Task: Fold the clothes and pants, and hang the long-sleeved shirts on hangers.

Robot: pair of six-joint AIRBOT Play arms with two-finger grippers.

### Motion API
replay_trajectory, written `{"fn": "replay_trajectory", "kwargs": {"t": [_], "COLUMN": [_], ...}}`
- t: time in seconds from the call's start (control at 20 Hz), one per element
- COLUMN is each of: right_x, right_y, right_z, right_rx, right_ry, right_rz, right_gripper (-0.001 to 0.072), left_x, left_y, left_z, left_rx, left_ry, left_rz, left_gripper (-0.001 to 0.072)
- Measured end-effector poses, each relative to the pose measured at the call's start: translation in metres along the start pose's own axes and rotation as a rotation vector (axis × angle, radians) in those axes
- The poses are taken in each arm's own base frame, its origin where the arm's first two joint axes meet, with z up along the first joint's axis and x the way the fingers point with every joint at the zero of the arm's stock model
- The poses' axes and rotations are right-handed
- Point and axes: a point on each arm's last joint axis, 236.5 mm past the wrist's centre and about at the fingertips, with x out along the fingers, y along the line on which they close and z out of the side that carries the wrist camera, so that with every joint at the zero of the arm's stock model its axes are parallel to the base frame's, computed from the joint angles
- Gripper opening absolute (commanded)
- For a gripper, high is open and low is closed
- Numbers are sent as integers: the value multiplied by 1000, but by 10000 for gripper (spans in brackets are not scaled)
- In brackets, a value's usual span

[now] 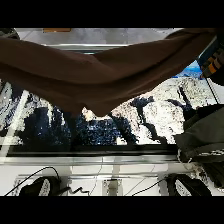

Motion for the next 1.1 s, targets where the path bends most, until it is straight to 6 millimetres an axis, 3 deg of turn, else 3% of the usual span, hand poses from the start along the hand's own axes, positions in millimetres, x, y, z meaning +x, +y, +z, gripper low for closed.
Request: {"fn": "replay_trajectory", "kwargs": {"t": [0.1,0.2,0.35,0.7,0.8,0.95,1.1], "right_x": [-1,0,4,2,16,53,105], "right_y": [-24,-44,-64,-87,-97,-116,-123], "right_z": [-6,-19,-47,-121,-150,-205,-249], "right_rx": [-21,-31,-29,-2,11,56,155], "right_ry": [30,83,196,494,574,679,683], "right_rz": [-103,-177,-246,-314,-323,-319,-271], "right_gripper": [11,11,11,11,11,11,11], "left_x": [0,1,-9,-76,-91,-105,-95], "left_y": [5,10,9,-8,-19,-46,-70], "left_z": [-11,-35,-94,-234,-269,-320,-348], "left_rx": [45,72,84,34,-18,-100,-164], "left_ry": [46,141,382,979,1092,1219,1228], "left_rz": [11,18,-8,-115,-153,-244,-298], "left_gripper": [12,12,13,13,13,13,13]}}
